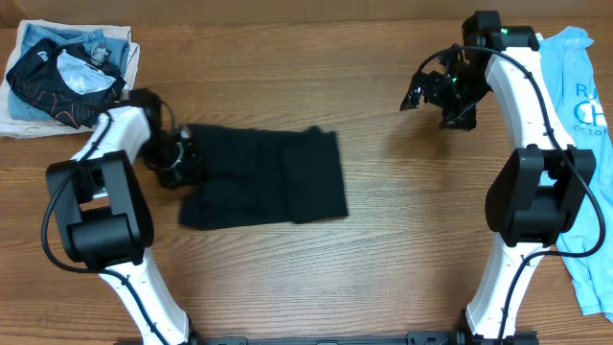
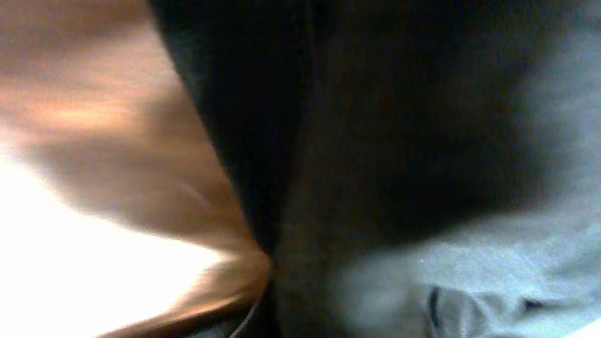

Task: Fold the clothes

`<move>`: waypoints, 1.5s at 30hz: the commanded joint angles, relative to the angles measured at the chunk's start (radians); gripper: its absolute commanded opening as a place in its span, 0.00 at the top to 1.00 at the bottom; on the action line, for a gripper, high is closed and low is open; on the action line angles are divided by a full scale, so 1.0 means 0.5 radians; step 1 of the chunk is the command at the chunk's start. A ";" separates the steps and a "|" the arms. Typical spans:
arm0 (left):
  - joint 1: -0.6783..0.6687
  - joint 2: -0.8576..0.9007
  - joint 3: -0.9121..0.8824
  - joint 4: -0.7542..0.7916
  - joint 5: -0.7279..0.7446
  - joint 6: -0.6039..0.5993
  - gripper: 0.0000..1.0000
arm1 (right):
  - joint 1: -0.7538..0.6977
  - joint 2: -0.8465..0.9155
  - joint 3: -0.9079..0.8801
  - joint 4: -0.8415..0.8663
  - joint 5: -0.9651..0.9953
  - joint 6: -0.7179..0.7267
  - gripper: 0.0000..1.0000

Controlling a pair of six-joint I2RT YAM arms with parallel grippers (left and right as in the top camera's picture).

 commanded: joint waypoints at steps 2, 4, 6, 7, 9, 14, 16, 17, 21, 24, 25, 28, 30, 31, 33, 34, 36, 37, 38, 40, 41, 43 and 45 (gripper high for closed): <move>0.037 0.085 0.240 -0.202 -0.478 0.001 0.96 | 0.005 -0.047 -0.081 0.050 0.010 0.011 0.00; 0.020 0.084 0.370 -0.311 -0.478 -0.008 0.96 | 0.005 -0.047 -0.112 0.068 0.010 0.011 0.00; -0.010 0.084 0.491 -0.420 -0.477 -0.015 0.96 | 0.005 -0.047 -0.150 0.089 0.010 0.010 0.00; -0.031 0.084 0.540 -0.467 -0.478 -0.014 0.96 | 0.005 -0.047 -0.163 0.097 0.010 0.011 0.00; -0.078 0.084 0.620 -0.549 -0.478 -0.018 0.96 | 0.005 -0.047 -0.199 0.123 0.010 0.011 0.00; -0.248 0.082 0.697 -0.638 -0.608 -0.150 0.96 | 0.005 -0.047 -0.292 0.196 0.010 0.011 0.00; -0.334 0.076 0.715 -0.688 -0.726 -0.246 0.96 | 0.005 -0.047 -0.323 0.212 0.010 0.011 0.00; -0.372 0.076 0.726 -0.720 -0.761 -0.276 0.96 | 0.005 -0.047 -0.336 0.218 0.011 0.011 0.00; -0.540 0.073 0.798 -0.838 -0.888 -0.369 0.96 | 0.005 -0.047 -0.387 0.255 0.009 0.018 0.00; -0.704 0.072 0.885 -0.901 -0.936 -0.411 0.96 | 0.005 -0.047 -0.451 0.295 0.003 0.024 0.00; -0.745 0.072 0.909 -0.910 -0.945 -0.411 0.96 | 0.006 -0.047 -0.470 0.307 0.003 0.025 0.00; -0.858 0.072 0.990 -0.926 -0.947 -0.423 0.96 | 0.012 -0.047 -0.520 0.329 0.002 0.024 0.00; -0.919 0.072 1.043 -0.929 -0.945 -0.446 0.96 | 0.026 -0.047 -0.569 0.352 0.002 0.024 0.00; -0.949 0.072 1.067 -0.932 -0.944 -0.463 0.96 | 0.035 -0.047 -0.587 0.361 0.002 0.024 0.00; -1.005 0.072 1.101 -0.936 -0.935 -0.464 0.96 | 0.061 -0.047 -0.631 0.393 0.002 0.025 0.00; -1.034 0.072 1.106 -0.932 -0.929 -0.465 0.96 | 0.078 -0.047 -0.649 0.411 0.002 0.030 0.00; -1.091 0.072 1.106 -0.919 -0.927 -0.465 0.96 | 0.114 -0.047 -0.683 0.443 -0.010 0.035 0.04; -1.118 0.073 1.106 -0.912 -0.926 -0.466 0.96 | 0.135 -0.047 -0.701 0.465 -0.011 0.053 0.06; -1.138 0.073 1.106 -0.908 -0.923 -0.476 0.96 | 0.155 -0.047 -0.714 0.478 -0.011 0.077 0.07; -1.180 0.073 1.106 -0.903 -0.920 -0.505 0.96 | 0.199 -0.047 -0.739 0.510 -0.011 0.101 0.07; -1.200 0.073 1.106 -0.900 -0.899 -0.509 0.96 | 0.218 -0.047 -0.747 0.524 -0.011 0.110 0.07; -1.229 0.073 1.106 -0.895 -0.862 -0.509 0.96 | 0.255 -0.047 -0.754 0.544 -0.011 0.135 0.07; -1.263 0.073 1.106 -0.873 -0.825 -0.509 0.96 | 0.288 -0.046 -0.754 0.557 -0.011 0.138 0.07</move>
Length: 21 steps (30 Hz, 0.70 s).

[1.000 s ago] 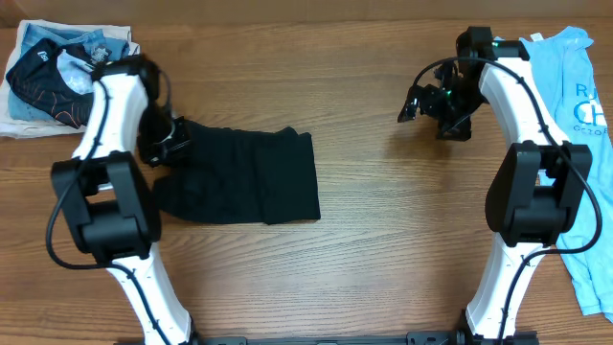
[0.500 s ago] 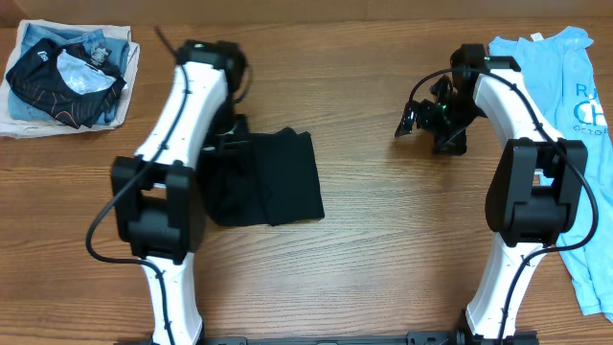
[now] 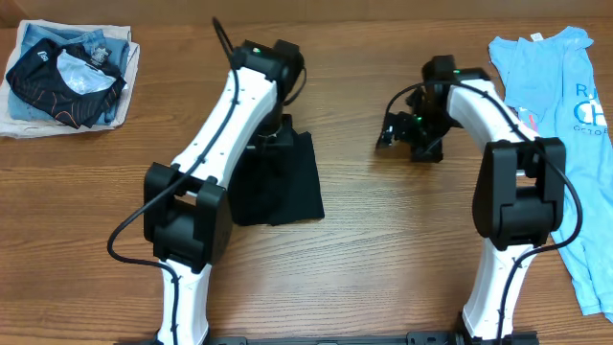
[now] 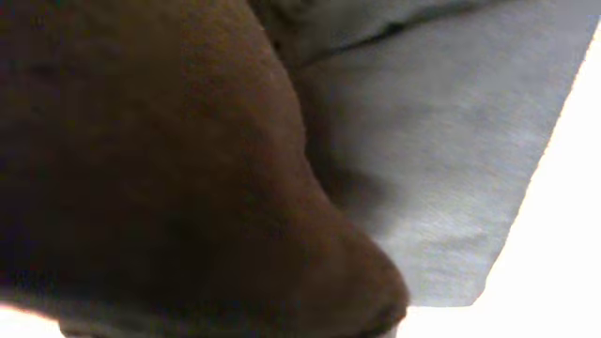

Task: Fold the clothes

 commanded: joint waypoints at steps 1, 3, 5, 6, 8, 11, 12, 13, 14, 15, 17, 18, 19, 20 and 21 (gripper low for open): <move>-0.069 0.002 0.047 0.035 0.084 -0.055 0.96 | 0.072 -0.021 -0.050 0.030 -0.014 0.042 0.07; -0.093 0.002 0.047 0.071 0.117 -0.054 0.96 | 0.098 -0.020 -0.050 0.039 -0.013 0.083 0.08; -0.113 0.002 0.047 0.086 0.159 -0.055 0.96 | 0.104 -0.018 -0.050 0.046 -0.013 0.100 0.08; -0.122 0.002 0.047 0.088 0.176 -0.054 0.96 | 0.104 -0.018 -0.050 0.046 -0.013 0.101 0.08; -0.142 0.002 0.046 0.088 0.188 -0.054 0.96 | 0.104 -0.018 -0.050 0.051 0.002 0.138 0.07; -0.170 0.003 0.045 0.104 0.198 -0.054 0.95 | 0.098 -0.018 -0.050 0.073 0.008 0.153 0.07; -0.178 0.005 0.045 0.110 0.209 -0.053 0.94 | 0.098 -0.018 -0.050 0.079 0.008 0.153 0.07; -0.185 0.005 0.045 0.117 0.209 -0.053 0.92 | 0.098 -0.018 -0.050 0.082 0.008 0.153 0.07; -0.193 0.006 0.045 0.124 0.211 -0.053 0.89 | 0.098 -0.018 -0.050 0.082 0.008 0.153 0.07; -0.198 0.007 0.045 0.128 0.212 -0.053 0.83 | 0.098 -0.018 -0.050 0.081 0.008 0.153 0.07; -0.218 0.008 0.045 0.140 0.215 -0.053 0.71 | 0.098 -0.018 -0.050 0.082 0.008 0.153 0.06; -0.224 0.008 0.045 0.145 0.220 -0.053 0.65 | 0.098 -0.018 -0.050 0.082 0.008 0.153 0.06; -0.227 0.008 0.045 0.152 0.227 -0.053 0.54 | 0.098 -0.018 -0.050 0.083 0.008 0.153 0.04; -0.230 0.008 0.045 0.157 0.229 -0.053 0.42 | 0.098 -0.018 -0.050 0.085 0.008 0.153 0.04; -0.233 0.008 0.045 0.167 0.230 -0.052 0.38 | 0.098 -0.018 -0.050 0.088 0.008 0.153 0.04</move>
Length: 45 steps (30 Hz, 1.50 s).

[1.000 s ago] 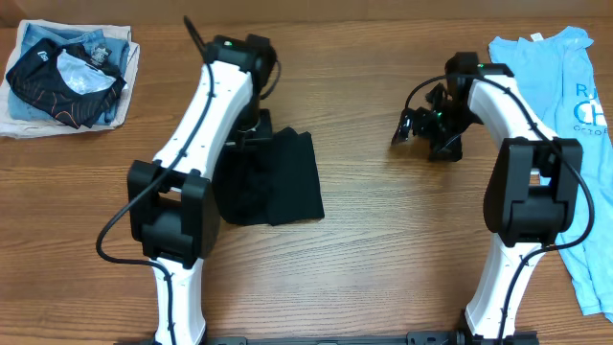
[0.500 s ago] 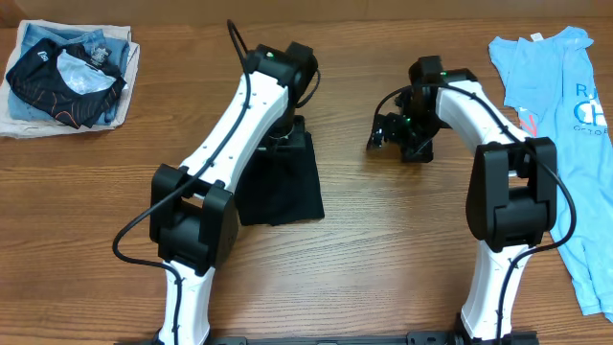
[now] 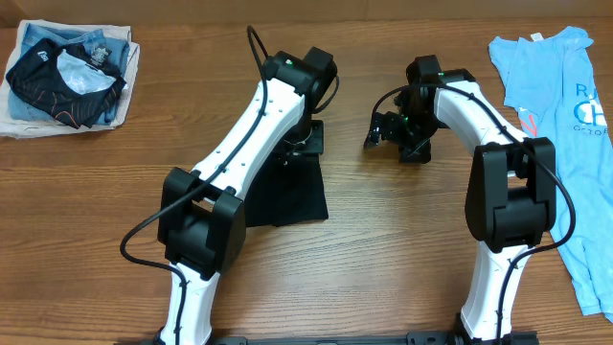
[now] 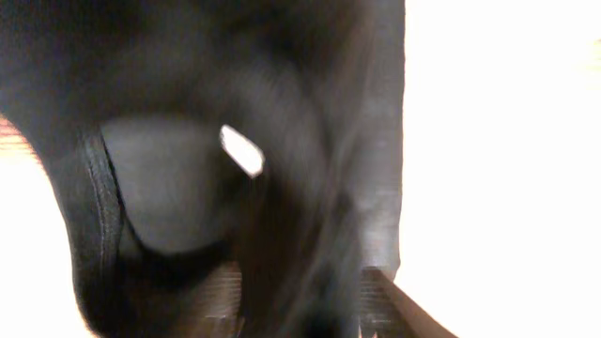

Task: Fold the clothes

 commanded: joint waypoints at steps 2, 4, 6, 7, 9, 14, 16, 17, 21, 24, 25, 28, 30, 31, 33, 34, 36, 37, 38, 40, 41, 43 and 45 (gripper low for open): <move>-0.024 0.008 0.045 0.047 0.103 0.024 0.38 | 0.004 -0.010 -0.041 0.027 0.021 0.022 0.04; -0.024 0.008 0.045 0.094 0.215 0.096 0.38 | 0.004 -0.010 -0.041 0.037 0.021 0.042 0.04; -0.024 0.006 0.046 0.134 0.313 0.144 0.39 | 0.004 -0.010 -0.041 0.048 0.021 0.043 0.04; -0.024 0.005 0.051 0.139 0.327 0.143 0.39 | 0.004 -0.010 -0.041 0.053 0.021 0.050 0.04; -0.014 0.003 0.083 0.132 0.305 0.143 0.37 | 0.003 -0.010 -0.041 0.060 0.022 0.066 0.04; 0.101 -0.010 0.302 -0.002 0.268 0.143 0.36 | 0.000 -0.010 -0.037 0.064 0.018 0.079 0.04; 0.186 -0.010 0.417 -0.094 0.202 0.134 0.34 | 0.000 -0.012 -0.031 0.050 0.021 0.077 0.04; 0.231 -0.011 0.467 -0.138 0.156 0.122 0.31 | -0.001 -0.015 -0.024 0.032 0.021 0.069 0.04; 0.475 -0.010 0.555 -0.242 0.120 0.113 0.12 | -0.007 -0.058 0.051 -0.063 0.017 0.070 0.09; 0.653 -0.008 0.532 -0.271 0.134 0.111 0.11 | 0.007 -0.128 0.111 -0.116 0.014 0.069 0.10; 0.715 -0.008 0.508 -0.270 0.142 0.111 0.11 | 0.020 -0.163 0.131 -0.130 0.014 0.061 0.11; 0.862 -0.003 0.431 -0.233 0.171 0.111 0.06 | 0.095 -0.268 0.165 -0.134 0.017 0.027 0.11; 0.921 -0.003 0.353 -0.174 0.179 0.111 0.03 | 0.183 -0.328 0.176 -0.128 0.066 0.024 0.11; 0.948 -0.003 0.306 -0.141 0.180 0.111 0.02 | 0.232 -0.352 0.177 -0.119 0.114 0.024 0.12; 0.981 -0.003 0.207 -0.083 0.207 0.111 0.01 | 0.340 -0.385 0.177 -0.089 0.233 0.025 0.13; 0.990 -0.003 0.146 -0.063 0.233 0.114 0.00 | 0.404 -0.395 0.177 -0.063 0.305 0.026 0.14; 0.992 -0.002 0.018 -0.012 0.254 0.114 0.00 | 0.542 -0.396 0.177 0.014 0.414 0.026 0.14; 0.991 -0.002 -0.028 0.009 0.254 0.114 0.00 | 0.586 -0.395 0.177 0.042 0.436 0.026 0.14; 0.986 -0.002 -0.093 0.044 0.254 0.113 0.00 | 0.639 -0.394 0.176 0.077 0.455 0.026 0.15; 0.975 -0.002 -0.199 0.106 0.254 0.113 0.00 | 0.738 -0.394 0.176 0.148 0.487 0.026 0.21; 0.971 -0.002 -0.287 0.163 0.254 0.111 0.00 | 0.806 -0.392 0.175 0.194 0.524 0.029 0.27; 0.971 -0.002 -0.372 0.237 0.253 0.094 0.00 | 0.872 -0.384 0.175 0.220 0.565 0.039 0.28; 0.971 -0.002 -0.430 0.288 0.254 0.073 0.00 | 0.903 -0.378 0.171 0.230 0.575 0.040 0.28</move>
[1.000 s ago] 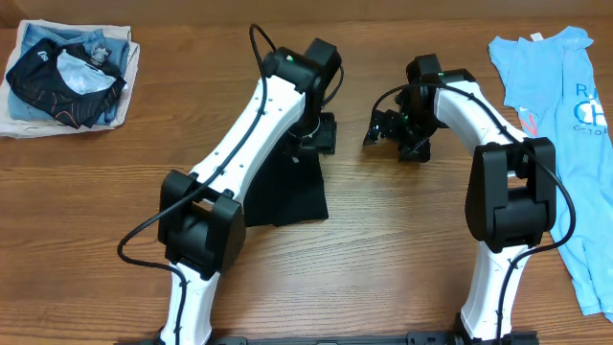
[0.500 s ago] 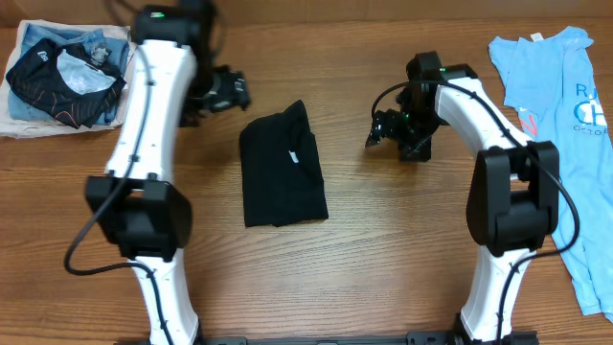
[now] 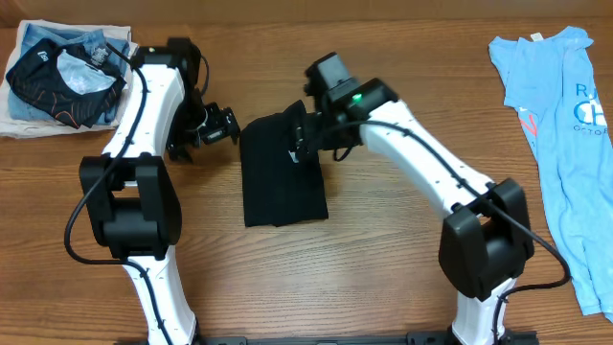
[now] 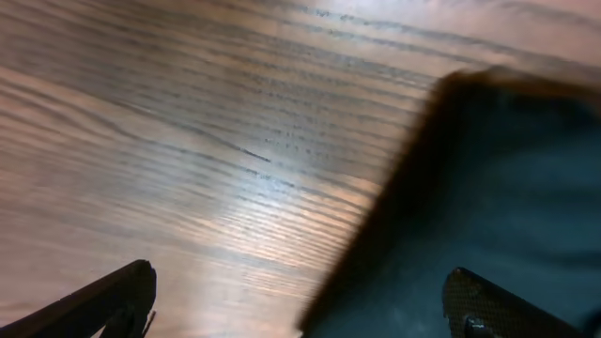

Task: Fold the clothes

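Observation:
A black garment (image 3: 283, 172) lies folded into a narrow upright rectangle at the table's centre. In the left wrist view its dark edge (image 4: 507, 188) fills the right side. My left gripper (image 3: 222, 125) hovers just left of the garment's upper left corner. It is open (image 4: 300, 310), with both fingers spread wide and nothing between them. My right gripper (image 3: 302, 134) sits over the garment's upper right part. Its jaws are hidden against the dark cloth.
A pile of folded clothes (image 3: 67, 72) rests on a white cloth at the far left corner. A light blue T-shirt (image 3: 565, 125) lies spread along the right edge. Bare wood table (image 3: 402, 249) surrounds the garment.
My left gripper was at the garment's upper right edge with dark cloth filling its view. It is now open, left of the garment. My right gripper has moved from bare table onto the garment's top.
The black garment first lay spread wide, my left gripper at its left edge. Then the left gripper was over at the right side and the garment was about half as wide. Now the left gripper is off it and open, and the right gripper is on it.

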`<move>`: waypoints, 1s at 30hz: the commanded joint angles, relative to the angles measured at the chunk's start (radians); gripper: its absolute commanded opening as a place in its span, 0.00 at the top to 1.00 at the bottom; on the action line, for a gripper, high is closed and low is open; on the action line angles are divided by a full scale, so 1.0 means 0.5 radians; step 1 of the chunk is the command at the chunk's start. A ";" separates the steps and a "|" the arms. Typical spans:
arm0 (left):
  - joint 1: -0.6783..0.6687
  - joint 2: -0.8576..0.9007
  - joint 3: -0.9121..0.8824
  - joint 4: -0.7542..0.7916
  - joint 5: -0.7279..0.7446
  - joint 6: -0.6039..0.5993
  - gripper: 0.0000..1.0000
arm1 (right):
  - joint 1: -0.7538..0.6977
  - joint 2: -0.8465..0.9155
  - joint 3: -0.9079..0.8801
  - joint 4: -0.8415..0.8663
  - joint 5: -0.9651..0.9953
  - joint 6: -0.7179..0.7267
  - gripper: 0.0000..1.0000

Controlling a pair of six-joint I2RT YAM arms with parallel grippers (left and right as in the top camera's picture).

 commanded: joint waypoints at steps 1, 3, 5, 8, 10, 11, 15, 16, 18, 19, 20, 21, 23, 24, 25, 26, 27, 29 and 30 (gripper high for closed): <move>-0.012 -0.002 -0.114 0.072 0.023 -0.037 0.00 | 0.049 -0.009 0.021 0.021 0.112 0.008 0.28; -0.011 -0.002 -0.149 0.112 0.023 -0.040 0.00 | 0.063 -0.005 0.009 0.037 0.111 0.034 0.28; -0.011 -0.002 -0.177 0.134 0.023 -0.060 0.00 | 0.071 -0.003 -0.018 0.066 0.111 0.050 0.28; -0.013 -0.002 -0.205 0.150 0.023 -0.060 0.00 | 0.071 0.026 -0.038 0.089 0.112 0.063 0.28; -0.013 -0.002 -0.209 0.150 0.023 -0.059 0.00 | 0.071 0.055 -0.040 0.089 0.111 0.065 0.28; -0.013 -0.002 -0.209 0.153 0.023 -0.059 0.00 | 0.071 0.080 -0.040 0.089 0.111 0.079 0.28; -0.014 -0.002 -0.209 0.158 0.023 -0.059 0.00 | 0.072 0.158 -0.040 0.100 0.087 0.108 0.28; -0.014 -0.002 -0.209 0.158 0.023 -0.059 0.00 | 0.075 0.177 -0.040 0.105 0.079 0.108 0.28; -0.013 -0.002 -0.209 0.163 0.023 -0.059 0.00 | 0.085 0.190 -0.040 0.117 0.075 0.108 0.28; -0.013 -0.002 -0.209 0.166 0.022 -0.059 0.00 | 0.092 0.191 -0.040 0.126 0.075 0.108 0.30; -0.014 -0.002 -0.209 0.167 0.023 -0.059 0.00 | 0.098 0.191 -0.040 0.135 0.075 0.108 0.34; -0.014 -0.002 -0.209 0.172 0.023 -0.059 0.00 | 0.104 0.191 -0.040 0.143 0.075 0.108 0.40; -0.014 -0.002 -0.209 0.172 0.023 -0.059 0.00 | 0.112 0.195 -0.040 0.156 0.076 0.109 0.48; -0.014 -0.002 -0.209 0.171 0.023 -0.059 0.00 | 0.112 0.201 -0.040 0.159 0.076 0.109 0.48; -0.013 -0.002 -0.209 0.170 0.023 -0.058 0.00 | 0.111 0.209 -0.040 0.159 0.076 0.108 0.48; -0.014 -0.002 -0.209 0.169 0.023 -0.058 0.00 | 0.111 0.216 -0.040 0.159 0.082 0.108 0.48; -0.014 -0.002 -0.209 0.168 0.023 -0.058 0.00 | 0.111 0.232 -0.040 0.158 0.095 0.108 0.48; -0.014 -0.002 -0.209 0.165 0.023 -0.058 0.00 | 0.109 0.253 -0.040 0.158 0.114 0.110 0.48; -0.014 -0.002 -0.209 0.163 0.023 -0.057 0.00 | 0.108 0.273 -0.040 0.158 0.127 0.121 0.51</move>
